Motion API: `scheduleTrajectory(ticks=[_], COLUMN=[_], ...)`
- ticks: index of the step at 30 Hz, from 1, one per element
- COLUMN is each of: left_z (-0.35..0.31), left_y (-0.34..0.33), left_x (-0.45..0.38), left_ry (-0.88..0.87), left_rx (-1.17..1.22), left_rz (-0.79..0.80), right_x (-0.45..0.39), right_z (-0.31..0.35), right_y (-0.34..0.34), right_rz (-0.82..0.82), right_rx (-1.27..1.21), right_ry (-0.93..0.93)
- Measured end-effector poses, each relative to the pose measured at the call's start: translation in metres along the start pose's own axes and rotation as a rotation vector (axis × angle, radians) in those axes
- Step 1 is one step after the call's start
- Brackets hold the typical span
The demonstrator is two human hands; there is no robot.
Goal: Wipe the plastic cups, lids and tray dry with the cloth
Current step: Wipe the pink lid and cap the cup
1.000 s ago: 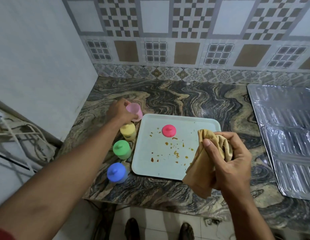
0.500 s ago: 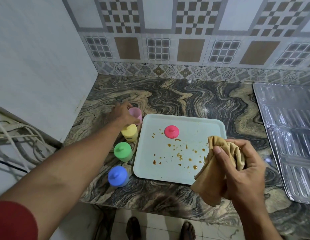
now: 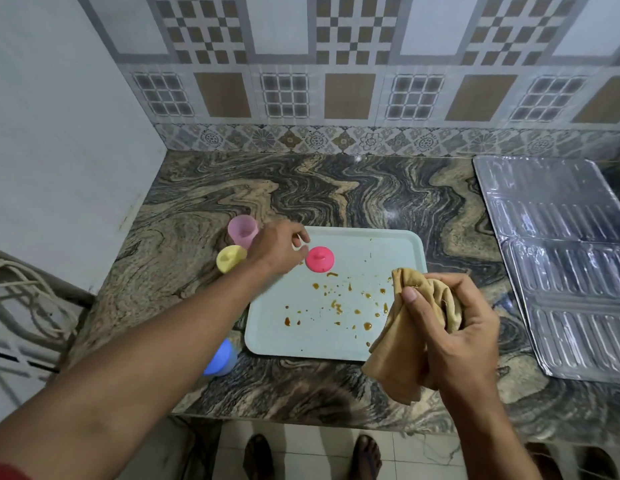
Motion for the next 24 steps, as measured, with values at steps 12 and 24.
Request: scheduleTrajectory(ticks=[12,24], left_z=[-0.013,-0.092], left_y=[-0.047,0.021], left_x=[-0.008,0.059], left_ry=[0.062,-0.454], left_rx=[-0.105,0.095], left_rz=[0.013,-0.118], right_x=[0.015,-0.012], right_z=[-0.004,0.009], right_y=[0.026,0.019], right_rz=[-0.059,0.025], right_rx=[0.01,0.018], right_ry=[-0.012,0.03])
Point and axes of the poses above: each hand's wrist, its own x-axis away from the middle knuckle, its own y-axis out of the back of the hand, z = x × y, the point moved 4 cm from there along -x, towards the middle knuckle, and after that the axes turned 2 degrees about -y, right-handed, at the moved point
